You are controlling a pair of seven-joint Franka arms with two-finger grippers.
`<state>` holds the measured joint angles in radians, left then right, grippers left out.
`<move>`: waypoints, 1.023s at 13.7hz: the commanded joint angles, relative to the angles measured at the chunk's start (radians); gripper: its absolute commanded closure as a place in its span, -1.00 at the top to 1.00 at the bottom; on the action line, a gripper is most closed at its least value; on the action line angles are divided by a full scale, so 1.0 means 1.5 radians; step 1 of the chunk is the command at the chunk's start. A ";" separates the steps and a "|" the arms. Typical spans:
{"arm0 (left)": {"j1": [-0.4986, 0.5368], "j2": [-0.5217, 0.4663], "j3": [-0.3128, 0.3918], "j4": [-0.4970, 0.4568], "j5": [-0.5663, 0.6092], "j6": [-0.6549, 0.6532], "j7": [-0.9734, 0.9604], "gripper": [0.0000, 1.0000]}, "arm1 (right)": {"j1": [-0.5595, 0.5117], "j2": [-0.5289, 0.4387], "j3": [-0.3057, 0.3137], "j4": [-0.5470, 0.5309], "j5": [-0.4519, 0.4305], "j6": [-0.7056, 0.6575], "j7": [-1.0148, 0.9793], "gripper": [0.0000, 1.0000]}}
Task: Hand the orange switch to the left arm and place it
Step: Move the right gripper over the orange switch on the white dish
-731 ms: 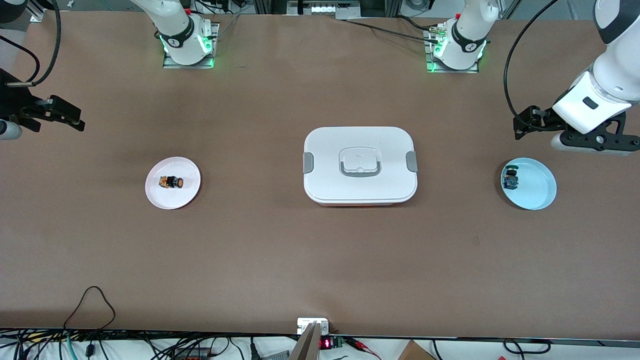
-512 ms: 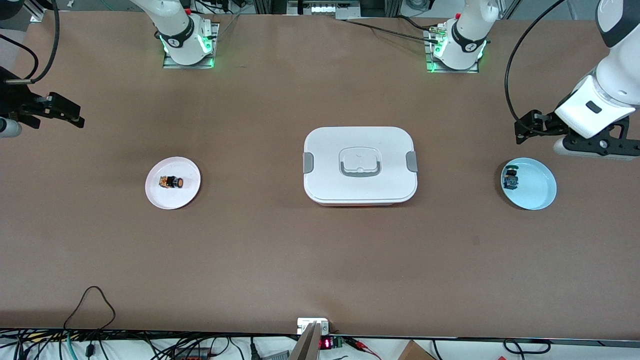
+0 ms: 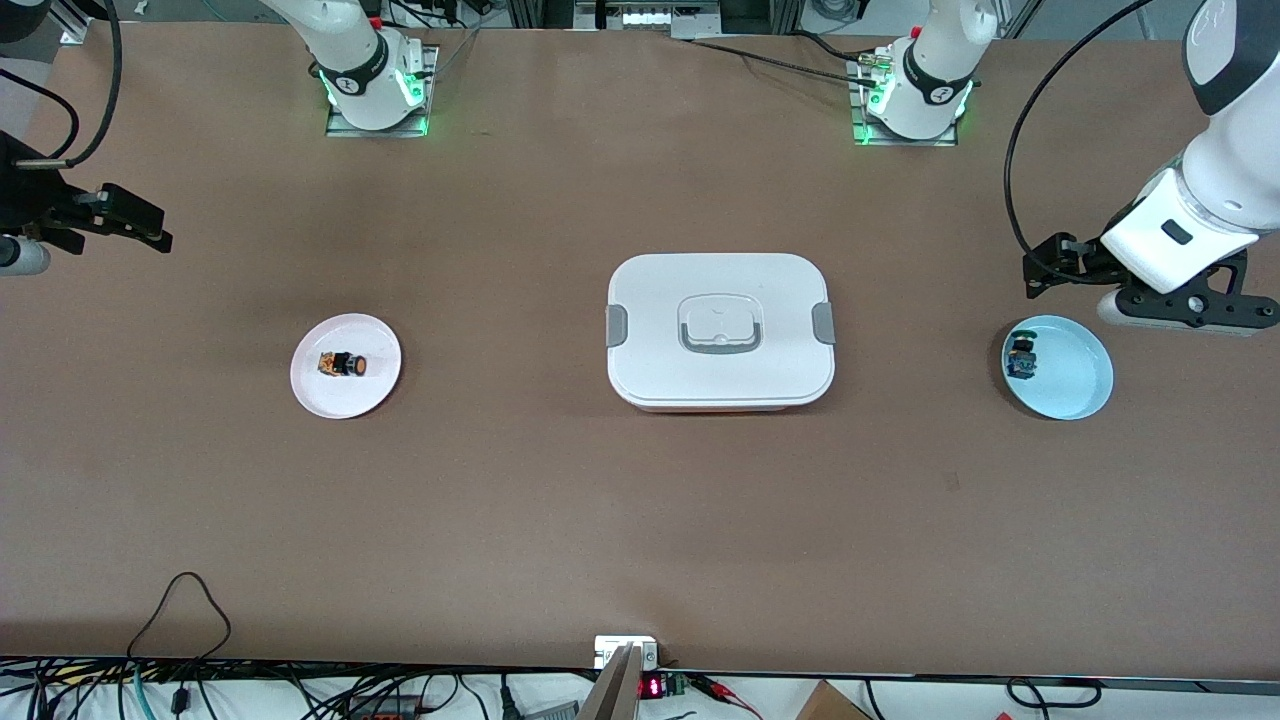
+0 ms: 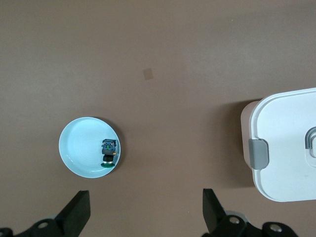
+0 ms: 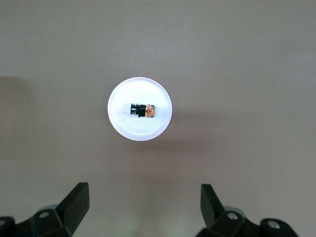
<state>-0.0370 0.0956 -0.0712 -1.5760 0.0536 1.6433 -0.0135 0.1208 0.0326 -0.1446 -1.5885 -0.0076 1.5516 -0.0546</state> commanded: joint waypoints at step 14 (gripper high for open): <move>0.006 0.011 0.003 0.021 0.004 -0.009 -0.006 1.00 | 0.015 0.092 0.001 -0.015 0.001 0.073 0.003 1.00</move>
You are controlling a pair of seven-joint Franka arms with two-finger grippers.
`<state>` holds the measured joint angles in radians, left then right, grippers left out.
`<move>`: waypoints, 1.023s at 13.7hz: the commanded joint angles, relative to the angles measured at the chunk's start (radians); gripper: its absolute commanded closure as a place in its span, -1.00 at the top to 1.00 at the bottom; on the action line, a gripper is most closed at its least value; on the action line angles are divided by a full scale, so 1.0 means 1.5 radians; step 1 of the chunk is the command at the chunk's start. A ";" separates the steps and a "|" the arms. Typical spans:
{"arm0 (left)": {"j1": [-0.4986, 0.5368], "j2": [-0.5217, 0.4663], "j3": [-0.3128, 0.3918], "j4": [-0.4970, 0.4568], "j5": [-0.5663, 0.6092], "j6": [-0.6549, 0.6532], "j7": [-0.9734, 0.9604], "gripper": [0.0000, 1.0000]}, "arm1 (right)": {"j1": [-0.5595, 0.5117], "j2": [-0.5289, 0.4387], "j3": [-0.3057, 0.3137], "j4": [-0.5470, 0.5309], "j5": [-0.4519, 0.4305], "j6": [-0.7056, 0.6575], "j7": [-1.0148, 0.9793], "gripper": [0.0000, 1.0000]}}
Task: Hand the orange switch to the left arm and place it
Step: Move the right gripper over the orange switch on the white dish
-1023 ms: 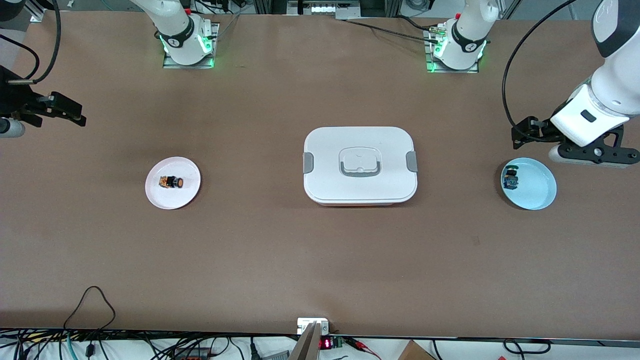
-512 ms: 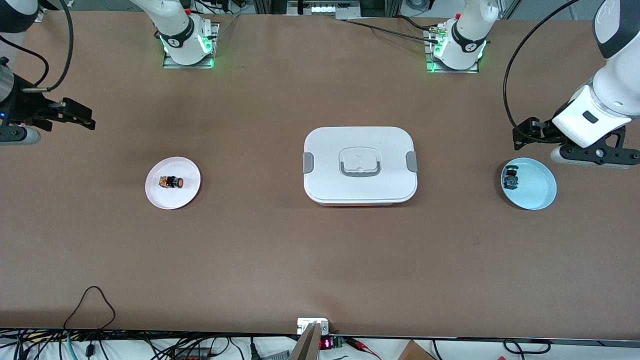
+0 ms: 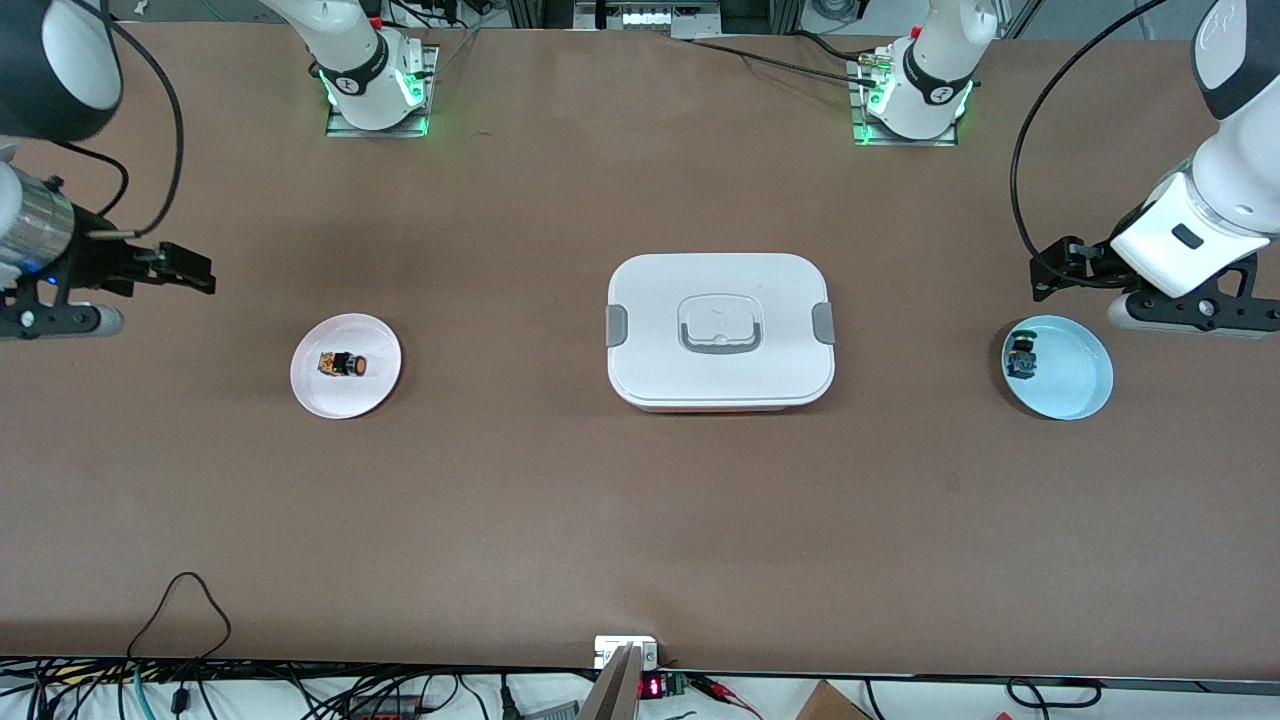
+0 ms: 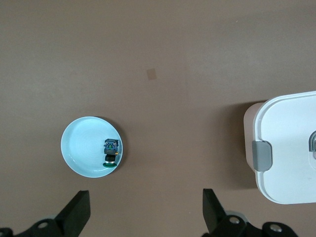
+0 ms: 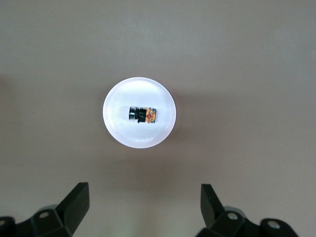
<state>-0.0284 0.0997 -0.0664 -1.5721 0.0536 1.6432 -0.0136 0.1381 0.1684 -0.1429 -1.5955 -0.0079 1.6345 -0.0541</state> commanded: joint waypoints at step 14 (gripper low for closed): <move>0.001 0.009 0.002 0.018 0.005 -0.009 -0.006 1.00 | 0.026 0.072 0.006 -0.279 0.012 0.370 -0.005 1.00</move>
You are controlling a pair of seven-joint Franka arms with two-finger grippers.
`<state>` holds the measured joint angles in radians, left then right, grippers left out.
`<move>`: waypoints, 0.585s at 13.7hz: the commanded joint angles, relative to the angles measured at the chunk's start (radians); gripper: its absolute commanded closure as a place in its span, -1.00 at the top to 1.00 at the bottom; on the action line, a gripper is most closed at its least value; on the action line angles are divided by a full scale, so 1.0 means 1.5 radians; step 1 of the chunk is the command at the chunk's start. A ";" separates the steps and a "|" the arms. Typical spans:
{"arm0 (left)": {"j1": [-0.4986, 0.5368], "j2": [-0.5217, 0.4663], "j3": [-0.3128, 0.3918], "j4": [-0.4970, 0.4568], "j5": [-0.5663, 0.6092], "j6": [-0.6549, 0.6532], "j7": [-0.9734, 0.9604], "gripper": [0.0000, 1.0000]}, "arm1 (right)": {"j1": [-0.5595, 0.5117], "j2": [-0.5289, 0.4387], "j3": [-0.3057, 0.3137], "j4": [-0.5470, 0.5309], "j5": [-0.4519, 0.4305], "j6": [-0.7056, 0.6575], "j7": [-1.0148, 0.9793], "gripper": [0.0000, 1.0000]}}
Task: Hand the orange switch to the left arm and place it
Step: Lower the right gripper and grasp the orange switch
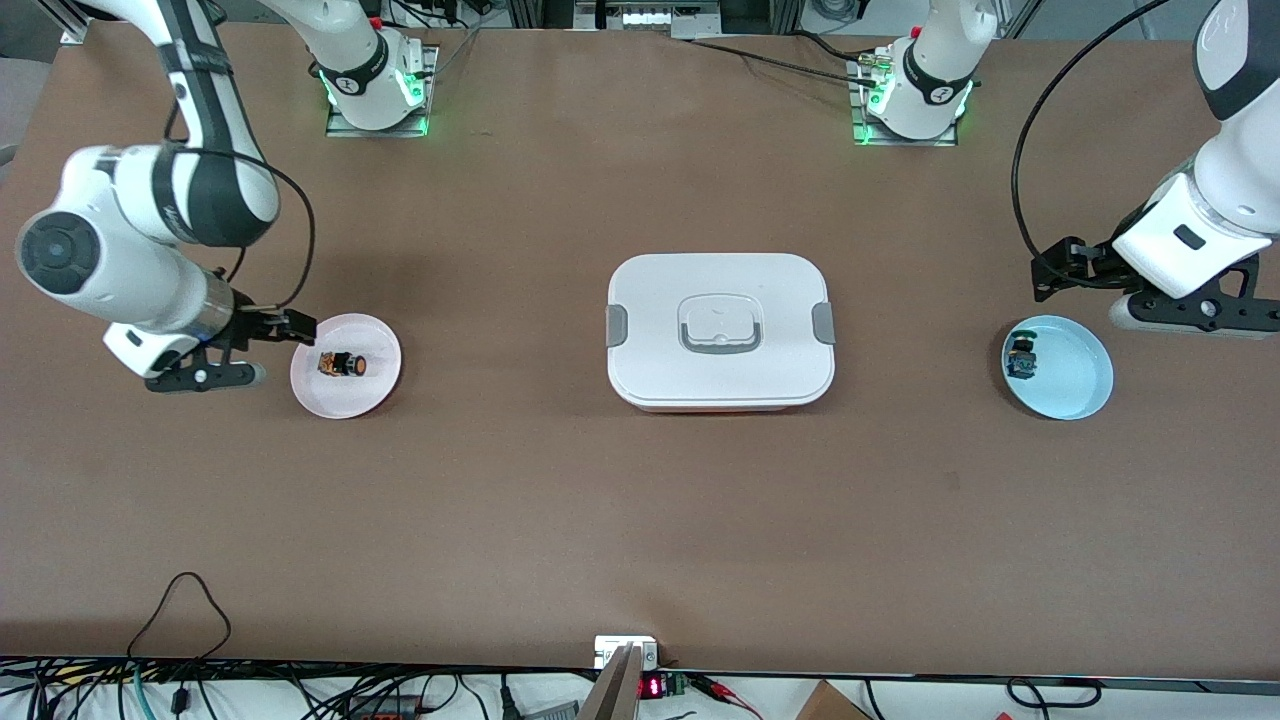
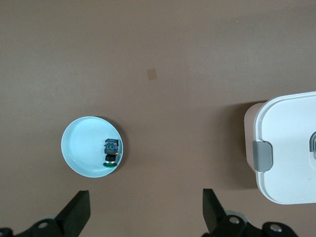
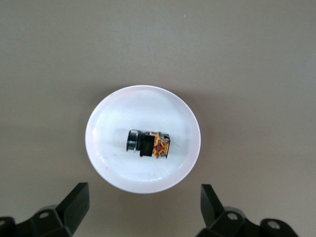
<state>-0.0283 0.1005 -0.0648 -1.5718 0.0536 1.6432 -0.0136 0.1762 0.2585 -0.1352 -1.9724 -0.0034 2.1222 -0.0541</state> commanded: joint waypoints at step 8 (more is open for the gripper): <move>0.000 0.009 0.001 0.018 0.005 -0.010 -0.005 1.00 | 0.001 0.096 0.005 -0.076 0.035 0.183 -0.005 1.00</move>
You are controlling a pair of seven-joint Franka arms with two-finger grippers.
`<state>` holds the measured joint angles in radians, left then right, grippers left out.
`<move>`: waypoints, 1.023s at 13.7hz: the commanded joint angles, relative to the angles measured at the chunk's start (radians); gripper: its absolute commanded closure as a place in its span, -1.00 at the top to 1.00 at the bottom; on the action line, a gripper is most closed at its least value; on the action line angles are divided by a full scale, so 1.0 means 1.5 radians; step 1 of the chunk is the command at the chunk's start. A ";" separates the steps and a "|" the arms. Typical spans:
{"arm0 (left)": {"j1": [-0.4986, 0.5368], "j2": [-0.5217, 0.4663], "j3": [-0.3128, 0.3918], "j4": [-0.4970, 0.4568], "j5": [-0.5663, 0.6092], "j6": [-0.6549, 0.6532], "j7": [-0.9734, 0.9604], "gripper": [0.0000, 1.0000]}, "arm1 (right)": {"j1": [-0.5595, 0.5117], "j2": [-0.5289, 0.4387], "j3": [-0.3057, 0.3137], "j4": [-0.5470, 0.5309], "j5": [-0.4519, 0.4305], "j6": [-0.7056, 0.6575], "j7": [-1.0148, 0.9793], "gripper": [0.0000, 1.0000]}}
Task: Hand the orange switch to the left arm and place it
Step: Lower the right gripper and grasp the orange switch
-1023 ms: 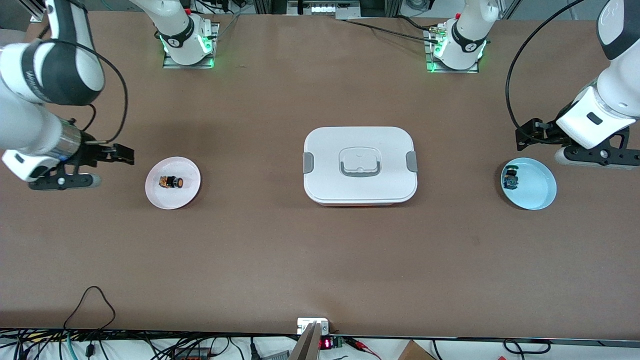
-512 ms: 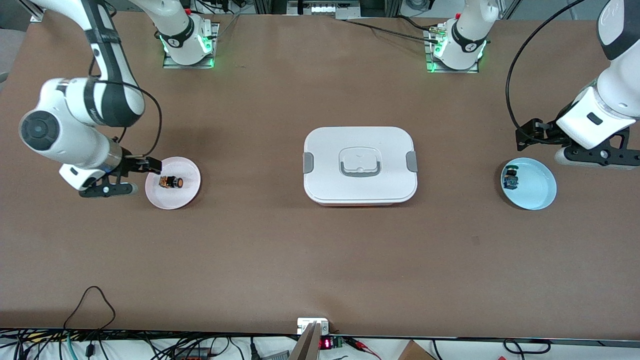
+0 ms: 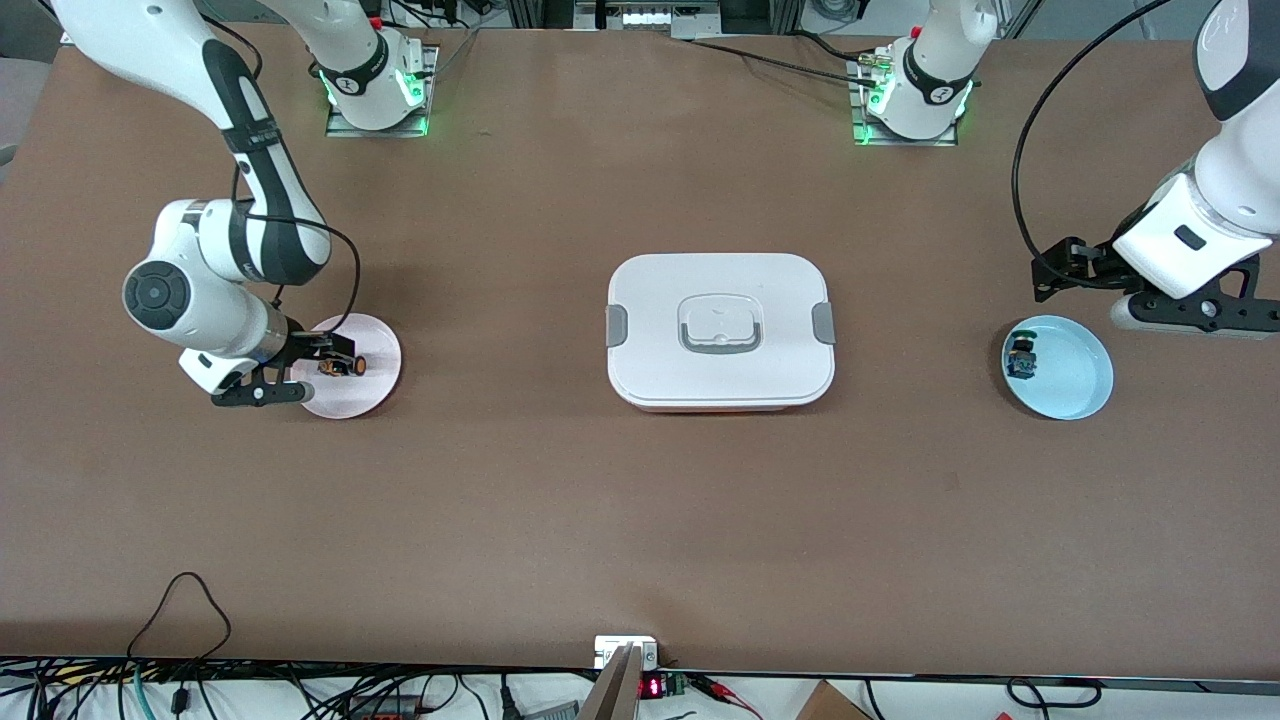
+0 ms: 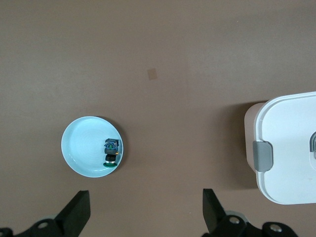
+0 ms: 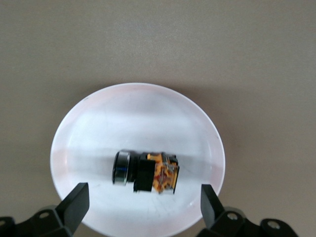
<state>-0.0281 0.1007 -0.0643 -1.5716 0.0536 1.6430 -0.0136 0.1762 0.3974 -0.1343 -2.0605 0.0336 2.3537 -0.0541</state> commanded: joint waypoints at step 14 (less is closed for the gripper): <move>0.000 0.009 0.001 0.018 0.005 -0.010 -0.005 1.00 | 0.004 0.032 0.007 -0.081 0.044 0.146 0.001 1.00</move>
<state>-0.0279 0.1007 -0.0641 -1.5717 0.0536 1.6430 -0.0136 0.1768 0.4550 -0.1279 -2.1679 0.0828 2.5546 -0.0517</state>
